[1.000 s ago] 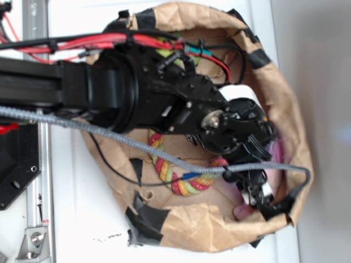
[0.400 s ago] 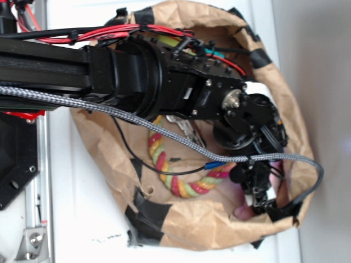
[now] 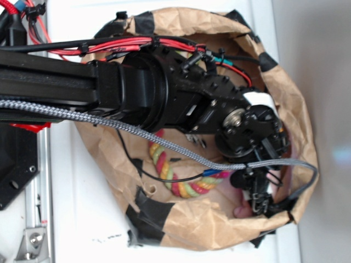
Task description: Grab the pink bunny.
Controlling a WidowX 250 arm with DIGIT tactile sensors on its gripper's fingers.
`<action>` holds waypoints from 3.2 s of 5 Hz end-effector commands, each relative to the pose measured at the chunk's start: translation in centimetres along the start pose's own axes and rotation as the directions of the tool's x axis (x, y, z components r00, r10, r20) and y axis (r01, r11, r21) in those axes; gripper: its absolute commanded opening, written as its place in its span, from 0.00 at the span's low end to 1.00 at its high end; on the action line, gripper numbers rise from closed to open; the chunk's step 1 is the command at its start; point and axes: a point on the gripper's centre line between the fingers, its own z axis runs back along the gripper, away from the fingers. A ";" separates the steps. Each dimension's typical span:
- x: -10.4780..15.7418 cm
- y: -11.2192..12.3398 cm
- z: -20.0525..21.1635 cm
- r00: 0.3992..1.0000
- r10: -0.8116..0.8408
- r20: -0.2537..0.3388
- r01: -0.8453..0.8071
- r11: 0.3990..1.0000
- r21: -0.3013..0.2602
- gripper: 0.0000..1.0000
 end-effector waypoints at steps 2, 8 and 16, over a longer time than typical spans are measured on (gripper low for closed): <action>-1.7 5.7 7.9 0.996 0.033 0.077 -0.041 0.994 0.099 0.00; 2.4 -1.7 0.3 0.995 0.088 0.051 -0.085 0.994 -0.061 1.00; 0.7 2.6 18.2 0.980 -0.132 -0.150 0.178 0.915 0.362 0.00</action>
